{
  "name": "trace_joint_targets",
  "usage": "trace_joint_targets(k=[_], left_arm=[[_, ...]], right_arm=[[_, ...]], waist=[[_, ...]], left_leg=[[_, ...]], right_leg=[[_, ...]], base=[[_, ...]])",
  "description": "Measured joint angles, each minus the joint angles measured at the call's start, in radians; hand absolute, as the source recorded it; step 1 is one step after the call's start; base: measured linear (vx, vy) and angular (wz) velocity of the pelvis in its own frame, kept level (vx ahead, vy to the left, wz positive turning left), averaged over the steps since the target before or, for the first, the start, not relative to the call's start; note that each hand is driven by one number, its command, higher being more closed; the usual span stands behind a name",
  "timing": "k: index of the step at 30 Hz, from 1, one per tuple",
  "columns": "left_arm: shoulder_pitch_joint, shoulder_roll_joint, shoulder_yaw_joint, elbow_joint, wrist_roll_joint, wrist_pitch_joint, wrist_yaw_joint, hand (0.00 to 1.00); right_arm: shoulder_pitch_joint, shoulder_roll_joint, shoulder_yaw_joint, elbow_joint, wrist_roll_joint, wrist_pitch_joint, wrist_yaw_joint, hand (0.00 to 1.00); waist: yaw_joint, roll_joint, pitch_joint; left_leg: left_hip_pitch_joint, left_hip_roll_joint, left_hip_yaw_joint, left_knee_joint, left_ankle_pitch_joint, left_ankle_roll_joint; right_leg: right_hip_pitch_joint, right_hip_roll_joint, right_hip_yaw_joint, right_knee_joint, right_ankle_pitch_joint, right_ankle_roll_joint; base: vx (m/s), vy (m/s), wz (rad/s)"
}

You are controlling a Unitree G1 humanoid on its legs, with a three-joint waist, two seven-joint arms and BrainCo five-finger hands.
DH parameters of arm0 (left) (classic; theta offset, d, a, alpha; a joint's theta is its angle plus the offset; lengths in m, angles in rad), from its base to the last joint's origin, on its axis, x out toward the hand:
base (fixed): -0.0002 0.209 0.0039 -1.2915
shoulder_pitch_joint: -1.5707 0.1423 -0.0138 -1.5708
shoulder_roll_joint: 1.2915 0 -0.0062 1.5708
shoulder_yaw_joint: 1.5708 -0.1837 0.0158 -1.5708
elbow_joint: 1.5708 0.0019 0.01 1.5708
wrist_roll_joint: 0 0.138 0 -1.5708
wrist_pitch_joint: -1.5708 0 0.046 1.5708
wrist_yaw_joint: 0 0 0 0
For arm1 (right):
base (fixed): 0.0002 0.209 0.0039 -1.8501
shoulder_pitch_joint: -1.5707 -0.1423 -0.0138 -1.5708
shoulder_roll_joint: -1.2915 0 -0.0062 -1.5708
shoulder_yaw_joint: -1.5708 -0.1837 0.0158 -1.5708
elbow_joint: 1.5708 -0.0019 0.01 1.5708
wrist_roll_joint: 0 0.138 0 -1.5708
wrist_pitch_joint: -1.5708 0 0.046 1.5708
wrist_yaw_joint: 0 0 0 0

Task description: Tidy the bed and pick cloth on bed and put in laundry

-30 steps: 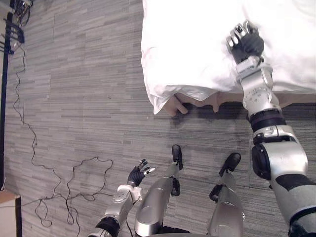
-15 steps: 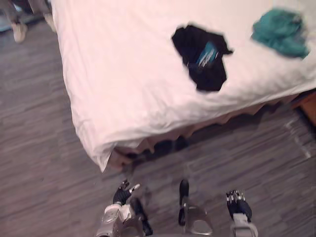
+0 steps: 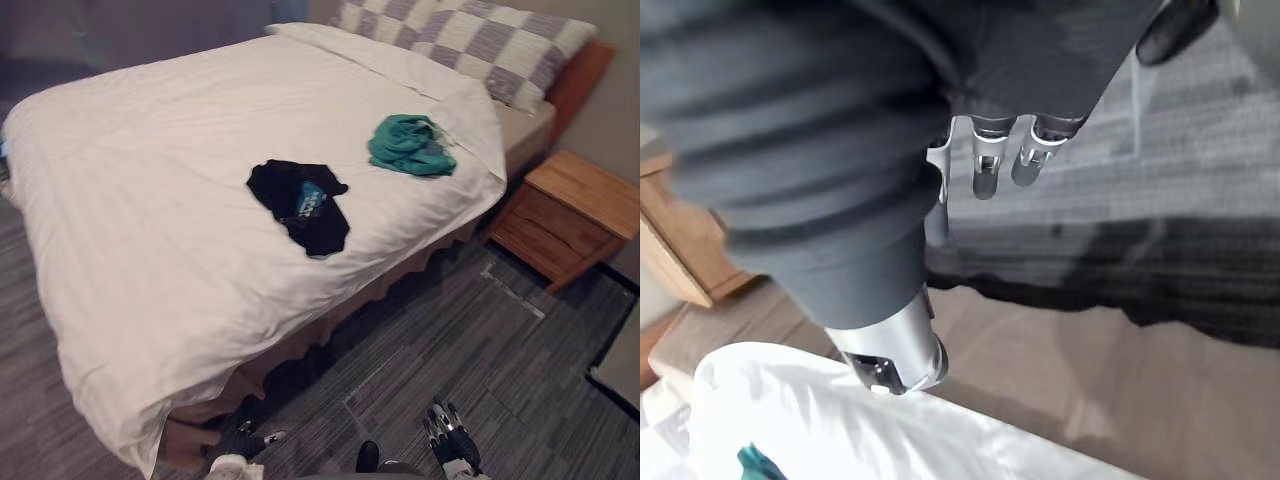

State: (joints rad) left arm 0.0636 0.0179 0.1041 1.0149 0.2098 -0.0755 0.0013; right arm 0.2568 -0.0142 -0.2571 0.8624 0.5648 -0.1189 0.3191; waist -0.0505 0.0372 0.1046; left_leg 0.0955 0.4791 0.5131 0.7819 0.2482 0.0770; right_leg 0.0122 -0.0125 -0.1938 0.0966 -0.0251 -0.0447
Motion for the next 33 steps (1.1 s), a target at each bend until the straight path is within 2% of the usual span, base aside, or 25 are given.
trace_joint_targets(k=[1,2,4,5,8,10,11,15,16,17,19,20,21,22,23,24,25,26,27,28,29,30,31,32,33], left_arm=[[-0.002,0.001,-0.001,-0.005,-0.013,-0.004,0.010,0.00],[-0.009,-0.005,-0.003,-0.007,-0.036,-0.006,0.024,0.00],[-0.018,0.000,-0.007,-0.017,-0.045,-0.017,0.035,0.00],[-0.017,0.001,-0.007,-0.023,-0.046,-0.034,0.037,0.00],[-0.034,-0.009,-0.003,-0.025,-0.067,-0.050,0.037,0.00],[-0.042,-0.033,-0.003,-0.022,-0.087,-0.049,0.037,0.00],[-0.051,-0.062,-0.004,-0.020,-0.104,-0.048,0.037,0.00],[-0.066,-0.065,-0.010,-0.018,-0.147,-0.048,0.035,0.00],[-0.060,-0.065,-0.008,-0.018,-0.152,-0.049,0.037,0.00],[-0.059,-0.059,-0.006,-0.018,-0.154,-0.049,0.040,0.00],[-0.057,-0.043,-0.017,-0.017,-0.179,-0.047,0.064,0.00],[-0.056,-0.038,-0.023,-0.012,-0.187,-0.045,0.069,0.00],[-0.056,-0.032,-0.025,-0.001,-0.197,-0.043,0.080,0.00],[-0.055,-0.030,-0.024,-0.001,-0.197,-0.044,0.082,0.00],[-0.063,-0.029,-0.017,-0.002,-0.195,-0.046,0.082,0.00],[-0.064,-0.033,-0.004,0.004,-0.193,-0.045,0.082,0.00],[-0.074,-0.034,0.018,0.025,-0.193,-0.044,0.082,0.00],[-0.071,-0.040,0.030,0.033,-0.192,-0.044,0.081,0.00],[-0.084,-0.053,0.042,0.040,-0.191,-0.044,0.079,0.00],[-0.087,-0.058,0.070,0.044,-0.190,-0.046,0.080,0.00],[-0.078,-0.050,0.077,0.054,-0.190,-0.046,0.080,0.00],[-0.080,-0.040,0.084,0.064,-0.175,-0.046,0.075,0.00],[-0.080,-0.042,0.102,0.071,-0.164,-0.046,0.073,0.00],[-0.082,-0.052,0.113,0.072,-0.148,-0.047,0.072,0.00],[-0.082,-0.052,0.115,0.063,-0.143,-0.047,0.073,0.00]], right_arm=[[-0.013,-0.016,0.030,0.000,-0.027,-0.010,-0.007,0.00],[-0.044,-0.038,0.034,0.016,-0.067,-0.028,-0.011,0.00],[-0.080,-0.046,0.046,0.069,-0.124,-0.043,-0.026,0.00],[-0.086,-0.047,0.076,0.065,-0.141,-0.050,-0.036,0.00],[-0.097,-0.047,0.134,0.055,-0.204,-0.056,-0.050,0.00],[-0.105,-0.059,0.158,0.056,-0.215,-0.056,-0.054,0.00],[-0.110,-0.069,0.188,0.061,-0.216,-0.049,-0.055,0.00],[-0.114,-0.057,0.225,0.090,-0.241,-0.047,-0.056,0.00],[-0.124,-0.060,0.223,0.094,-0.255,-0.048,-0.056,0.00],[-0.134,-0.065,0.220,0.091,-0.254,-0.054,-0.058,0.00],[-0.152,-0.066,0.208,0.087,-0.246,-0.059,-0.052,0.00],[-0.153,-0.064,0.198,0.086,-0.247,-0.062,-0.050,0.00],[-0.154,-0.058,0.190,0.093,-0.249,-0.067,-0.048,0.00],[-0.150,-0.055,0.188,0.097,-0.251,-0.069,-0.048,0.00],[-0.148,-0.043,0.183,0.102,-0.253,-0.069,-0.047,0.00],[-0.154,-0.045,0.177,0.118,-0.253,-0.068,-0.047,0.00],[-0.165,-0.050,0.141,0.127,-0.258,-0.070,-0.048,0.00],[-0.175,-0.056,0.130,0.135,-0.261,-0.074,-0.052,0.00],[-0.185,-0.070,0.107,0.134,-0.263,-0.079,-0.057,0.00],[-0.204,-0.079,0.105,0.123,-0.264,-0.085,-0.064,0.00],[-0.195,-0.075,0.118,0.117,-0.281,-0.086,-0.065,0.00],[-0.180,-0.071,0.123,0.113,-0.283,-0.093,-0.066,0.00],[-0.195,-0.074,0.124,0.117,-0.287,-0.089,-0.072,0.00],[-0.203,-0.064,0.139,0.119,-0.287,-0.075,-0.077,0.00],[-0.205,-0.064,0.143,0.120,-0.288,-0.068,-0.079,0.00]], waist=[[0.012,-0.007,0.000],[0.024,0.019,0.016],[0.039,0.010,0.028],[0.041,-0.007,0.038],[0.044,-0.027,0.038],[0.044,-0.021,0.038],[0.050,-0.009,0.037],[0.053,-0.069,0.025],[0.059,-0.075,0.022],[0.063,-0.062,0.031],[0.049,-0.077,0.056],[0.043,-0.079,0.057],[0.032,-0.079,0.057],[0.032,-0.079,0.058],[0.038,-0.087,0.058],[0.041,-0.081,0.057],[0.044,-0.057,0.057],[0.045,-0.036,0.069],[0.038,-0.005,0.097],[0.037,0.007,0.120],[0.029,-0.009,0.112],[0.029,-0.016,0.107],[0.032,-0.008,0.101],[0.035,-0.023,0.097],[0.035,-0.026,0.095]], left_leg=[[-0.090,-0.046,-0.169,0.108,-0.003,-0.019],[-0.204,-0.123,-0.320,0.233,-0.221,-0.134],[-0.275,-0.200,-0.356,0.190,-0.383,-0.134],[-0.262,-0.231,-0.360,0.034,-0.419,-0.132],[-0.234,-0.300,-0.441,-0.371,-0.427,-0.138],[-0.227,-0.318,-0.475,-0.496,-0.411,-0.141],[-0.209,-0.332,-0.475,-0.509,-0.358,-0.164],[-0.164,-0.385,-0.399,-0.538,-0.394,-0.143],[-0.127,-0.384,-0.358,-0.562,-0.404,-0.135],[-0.096,-0.385,-0.315,-0.581,-0.412,-0.130],[-0.035,-0.405,-0.273,-0.588,-0.433,-0.106],[-0.019,-0.406,-0.269,-0.583,-0.439,-0.108],[0.034,-0.392,-0.275,-0.588,-0.457,-0.120],[0.046,-0.387,-0.279,-0.590,-0.463,-0.127],[0.057,-0.384,-0.287,-0.596,-0.474,-0.143],[0.067,-0.374,-0.293,-0.607,-0.477,-0.149],[0.062,-0.344,-0.290,-0.620,-0.476,-0.162],[0.066,-0.327,-0.287,-0.628,-0.475,-0.168],[0.093,-0.295,-0.275,-0.643,-0.474,-0.178],[0.130,-0.276,-0.265,-0.644,-0.477,-0.185],[0.138,-0.280,-0.272,-0.636,-0.486,-0.191],[0.162,-0.274,-0.292,-0.622,-0.538,-0.228],[0.169,-0.248,-0.295,-0.597,-0.543,-0.233],[0.149,-0.237,-0.324,-0.526,-0.532,-0.211],[0.131,-0.229,-0.340,-0.478,-0.524,-0.199]], right_leg=[[-0.013,0.013,0.061,0.018,-0.022,-0.023],[-0.039,0.035,0.147,0.043,-0.036,-0.045],[-0.035,0.060,0.246,0.042,-0.028,-0.048],[-0.007,0.064,0.290,0.031,-0.031,-0.040],[-0.012,0.078,0.406,0.031,-0.042,-0.023],[-0.023,0.085,0.440,0.035,-0.052,-0.008],[-0.025,0.084,0.458,0.042,-0.063,0.012],[-0.065,0.026,0.465,0.136,-0.110,0.070],[-0.107,0.028,0.426,0.247,-0.113,0.069],[-0.206,0.024,0.357,0.443,-0.111,0.075],[-0.359,-0.024,0.250,0.746,-0.059,0.101],[-0.376,-0.031,0.227,0.787,-0.069,0.100],[-0.360,-0.050,0.143,0.745,-0.112,0.093],[-0.344,-0.057,0.116,0.674,-0.107,0.086],[-0.303,-0.075,0.069,0.479,-0.069,0.078],[-0.264,-0.069,0.034,0.382,-0.100,0.056],[-0.212,-0.030,0.012,0.279,-0.101,0.034],[-0.213,-0.016,0.001,0.285,-0.091,0.041],[-0.262,-0.002,-0.009,0.405,-0.084,0.084],[-0.319,-0.007,0.003,0.470,-0.133,0.073],[-0.307,-0.027,0.030,0.408,-0.125,0.071],[-0.288,-0.051,0.016,0.365,-0.109,0.029],[-0.281,-0.037,0.004,0.392,-0.153,0.035],[-0.279,-0.037,-0.015,0.426,-0.206,0.015],[-0.265,-0.035,-0.024,0.421,-0.214,0.009]], base=[[0.12,0.071,-2.05],[0.12,0.120,-1.82],[0.08,0.136,-2.09],[0.11,0.121,-1.80],[0.16,0.166,-1.32],[0.18,0.231,-1.04],[0.24,0.304,-0.94],[0.22,0.220,-0.49],[0.21,0.145,-1.00],[0.17,0.107,-0.96],[0.15,0.063,-0.53],[0.26,-0.008,-0.11],[0.26,-0.050,0.13],[0.28,-0.075,0.30],[0.27,-0.118,0.21],[0.41,-0.180,0.10],[0.41,-0.192,-0.06],[0.38,-0.176,-0.13],[0.20,-0.154,-0.20],[0.16,-0.165,-0.09],[0.22,-0.281,0.17],[0.25,-0.260,0.32],[0.32,-0.401,0.41],[0.15,-0.228,0.30],[0.16,-0.311,0.37]])
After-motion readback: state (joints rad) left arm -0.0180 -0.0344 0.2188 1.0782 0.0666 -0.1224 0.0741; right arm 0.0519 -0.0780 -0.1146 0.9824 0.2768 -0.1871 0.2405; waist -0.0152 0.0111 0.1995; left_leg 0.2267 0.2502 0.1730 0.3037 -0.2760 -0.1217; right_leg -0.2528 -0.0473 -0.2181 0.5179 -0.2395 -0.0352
